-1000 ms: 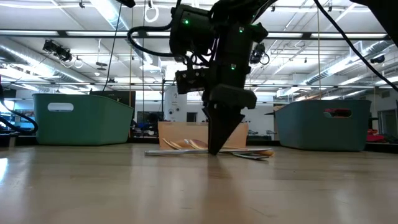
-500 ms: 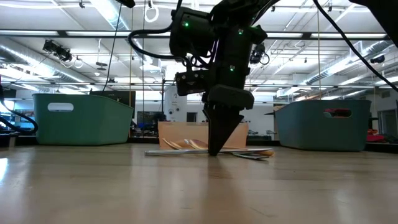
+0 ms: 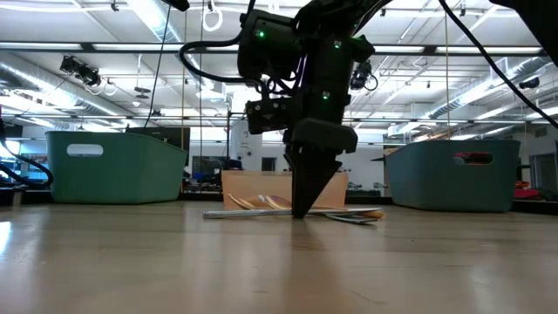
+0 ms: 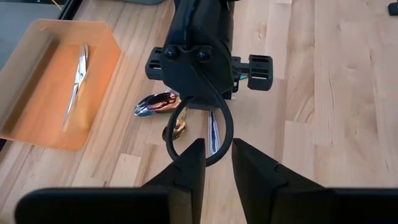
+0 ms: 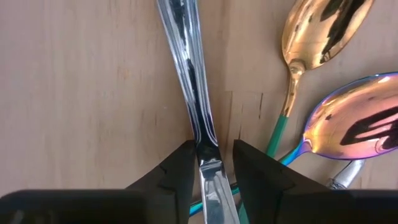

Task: Pick & Place Kitchen Items
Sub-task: Put the silver knife into the orange bin

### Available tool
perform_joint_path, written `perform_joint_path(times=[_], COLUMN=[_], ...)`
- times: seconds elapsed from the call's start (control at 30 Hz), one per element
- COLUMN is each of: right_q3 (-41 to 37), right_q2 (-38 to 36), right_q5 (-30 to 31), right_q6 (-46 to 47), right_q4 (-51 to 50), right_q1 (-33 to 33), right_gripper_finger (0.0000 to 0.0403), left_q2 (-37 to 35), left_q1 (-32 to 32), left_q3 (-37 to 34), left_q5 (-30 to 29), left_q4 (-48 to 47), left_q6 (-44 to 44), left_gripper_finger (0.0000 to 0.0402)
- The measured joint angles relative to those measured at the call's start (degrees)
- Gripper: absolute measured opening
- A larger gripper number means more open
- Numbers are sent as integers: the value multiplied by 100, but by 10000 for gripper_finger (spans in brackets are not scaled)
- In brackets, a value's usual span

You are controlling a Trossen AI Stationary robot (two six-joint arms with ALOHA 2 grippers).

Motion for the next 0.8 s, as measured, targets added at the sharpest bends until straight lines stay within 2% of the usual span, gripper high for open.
perform_joint_path(times=[0.33,0.8], right_q3=[0,3], right_q2=[0,0], right_q5=[-1,-120], right_q6=[-208,-475], right_q4=[-10,-38], right_q1=[0,0], right_gripper_finger=[52,49], left_q2=[0,0], left_q1=[0,0], left_q3=[0,-2], left_q5=[0,0], left_q4=[0,0], left_q6=[0,0], left_gripper_finger=[85,85])
